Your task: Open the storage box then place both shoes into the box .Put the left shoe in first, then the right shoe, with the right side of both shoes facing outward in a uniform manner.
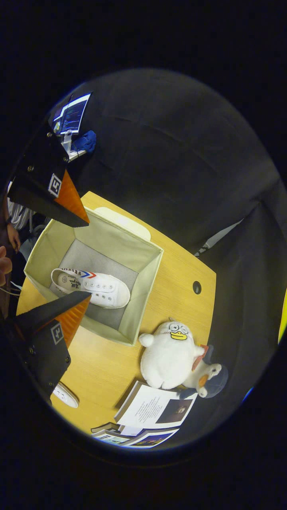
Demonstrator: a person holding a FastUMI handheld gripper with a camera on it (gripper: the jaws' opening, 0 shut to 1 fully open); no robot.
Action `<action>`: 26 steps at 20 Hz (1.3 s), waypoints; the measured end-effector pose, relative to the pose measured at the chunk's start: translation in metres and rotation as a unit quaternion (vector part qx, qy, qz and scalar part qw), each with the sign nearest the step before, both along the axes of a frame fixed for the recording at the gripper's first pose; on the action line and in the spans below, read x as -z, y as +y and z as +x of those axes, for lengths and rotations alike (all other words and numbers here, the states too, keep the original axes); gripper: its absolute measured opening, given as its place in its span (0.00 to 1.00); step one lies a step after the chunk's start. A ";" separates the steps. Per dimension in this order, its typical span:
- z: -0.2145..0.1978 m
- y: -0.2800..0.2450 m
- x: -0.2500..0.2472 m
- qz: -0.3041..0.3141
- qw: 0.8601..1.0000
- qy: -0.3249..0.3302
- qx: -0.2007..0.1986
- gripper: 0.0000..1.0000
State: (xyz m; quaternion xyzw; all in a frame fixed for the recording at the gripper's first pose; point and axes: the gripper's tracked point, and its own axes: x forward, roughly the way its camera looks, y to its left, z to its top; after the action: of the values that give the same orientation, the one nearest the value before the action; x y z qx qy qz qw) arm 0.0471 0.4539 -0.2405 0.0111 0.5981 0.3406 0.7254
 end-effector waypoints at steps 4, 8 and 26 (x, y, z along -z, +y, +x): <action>0.008 -0.022 -0.017 0.012 1.000 -0.005 0.021 0.98; 0.009 -0.058 -0.018 0.021 0.999 -0.008 0.038 0.98; -0.005 -0.289 0.058 -0.019 0.971 0.048 0.233 0.98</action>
State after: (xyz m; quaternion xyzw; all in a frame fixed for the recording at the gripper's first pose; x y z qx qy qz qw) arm 0.0418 0.1653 -0.2990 0.1531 0.6196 0.1500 0.7551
